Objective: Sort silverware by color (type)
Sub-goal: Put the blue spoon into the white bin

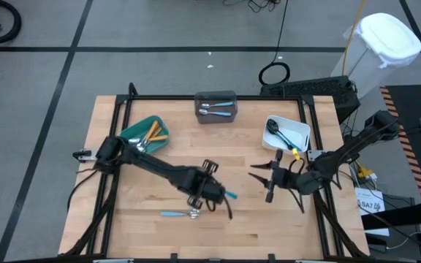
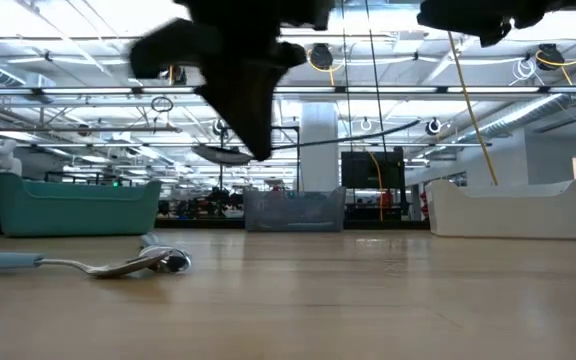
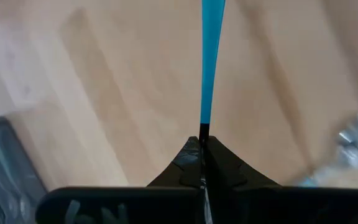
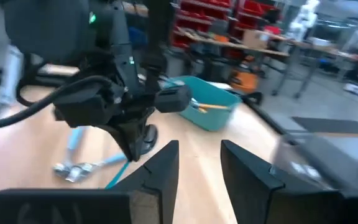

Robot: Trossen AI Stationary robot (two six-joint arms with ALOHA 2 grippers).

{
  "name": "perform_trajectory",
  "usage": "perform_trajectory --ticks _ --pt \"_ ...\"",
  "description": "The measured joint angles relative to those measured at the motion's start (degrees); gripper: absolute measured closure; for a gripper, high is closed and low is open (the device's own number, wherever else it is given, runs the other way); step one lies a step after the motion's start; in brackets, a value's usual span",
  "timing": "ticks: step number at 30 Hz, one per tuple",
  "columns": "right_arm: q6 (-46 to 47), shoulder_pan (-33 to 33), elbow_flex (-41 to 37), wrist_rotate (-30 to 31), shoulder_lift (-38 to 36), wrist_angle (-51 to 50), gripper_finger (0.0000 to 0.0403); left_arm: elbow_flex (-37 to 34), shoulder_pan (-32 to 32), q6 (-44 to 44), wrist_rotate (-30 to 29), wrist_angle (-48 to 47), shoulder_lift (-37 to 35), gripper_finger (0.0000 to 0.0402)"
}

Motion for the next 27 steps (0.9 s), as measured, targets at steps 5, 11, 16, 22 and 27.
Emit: perform_trajectory --ticks 5,11,16,22,27 --pt "5.5 -1.8 7.0 4.2 -0.8 -17.5 0.0289 0.0 4.0 -2.4 -0.1 4.0 0.0 0.0398" --pt "14.3 -4.5 12.7 -0.5 -0.4 -35.4 0.0289 0.0 5.9 -8.4 -0.1 2.5 0.0 0.0398" --pt "13.1 -5.1 12.9 -12.2 0.8 -37.1 0.0289 0.0 5.5 -11.8 -0.3 2.4 0.0 0.0398" --pt "13.7 -2.8 12.7 -14.7 7.5 -36.7 0.0276 0.0 4.4 -16.9 -1.8 2.6 0.0 0.0398" --pt "12.0 -2.7 12.7 -10.4 12.1 -34.6 0.0237 0.0 3.5 -19.5 -2.4 2.8 0.0 0.0398"
